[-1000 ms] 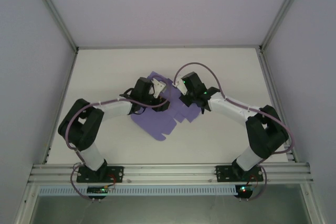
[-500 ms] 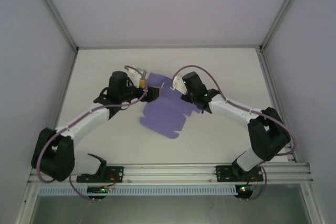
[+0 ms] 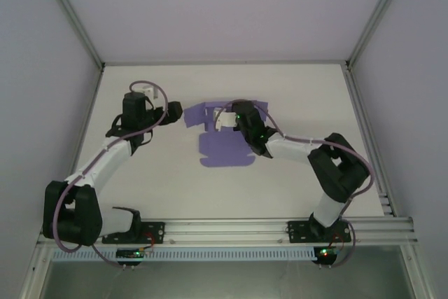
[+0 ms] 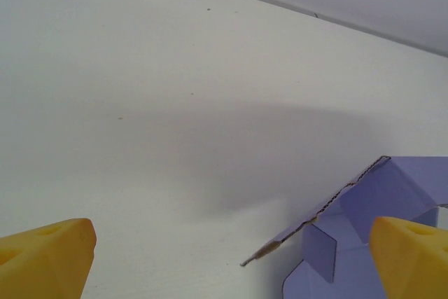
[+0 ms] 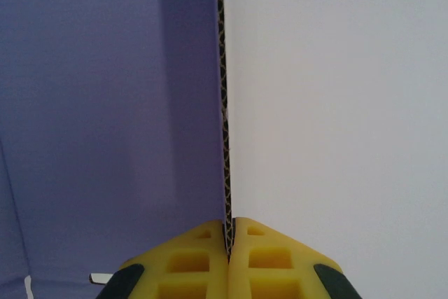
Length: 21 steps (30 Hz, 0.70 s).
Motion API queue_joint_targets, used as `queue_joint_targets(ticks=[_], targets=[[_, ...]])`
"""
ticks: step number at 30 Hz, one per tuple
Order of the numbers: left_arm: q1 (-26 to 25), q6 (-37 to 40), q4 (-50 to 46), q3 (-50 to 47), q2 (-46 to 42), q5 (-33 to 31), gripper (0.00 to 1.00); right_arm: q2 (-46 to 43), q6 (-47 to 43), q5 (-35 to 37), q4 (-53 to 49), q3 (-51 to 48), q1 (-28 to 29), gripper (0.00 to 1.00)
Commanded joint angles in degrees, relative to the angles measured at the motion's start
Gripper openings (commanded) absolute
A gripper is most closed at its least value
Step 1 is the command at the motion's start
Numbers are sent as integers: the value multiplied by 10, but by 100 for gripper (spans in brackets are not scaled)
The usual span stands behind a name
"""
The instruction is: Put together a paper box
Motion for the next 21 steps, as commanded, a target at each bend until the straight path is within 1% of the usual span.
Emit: queue_joint_targets(ticks=[1, 4, 7, 10, 12, 18, 21], targets=[[11, -11, -12, 6, 4, -17, 100, 35, -127, 6, 174, -26, 4, 0], [15, -9, -13, 6, 13, -23, 100, 62, -145, 6, 227, -36, 5, 0], [16, -8, -12, 11, 29, -22, 99, 80, -141, -3, 261, -52, 3, 0], [17, -7, -5, 14, 46, -25, 100, 100, -134, -8, 324, -80, 0, 0], [17, -5, 4, 17, 61, -20, 100, 120, -134, 8, 361, -87, 0, 0], [18, 0, 15, 47, 124, -27, 99, 170, -158, 10, 444, -122, 10, 0], [18, -2, 16, 68, 153, -36, 100, 169, -156, 13, 456, -132, 8, 0]])
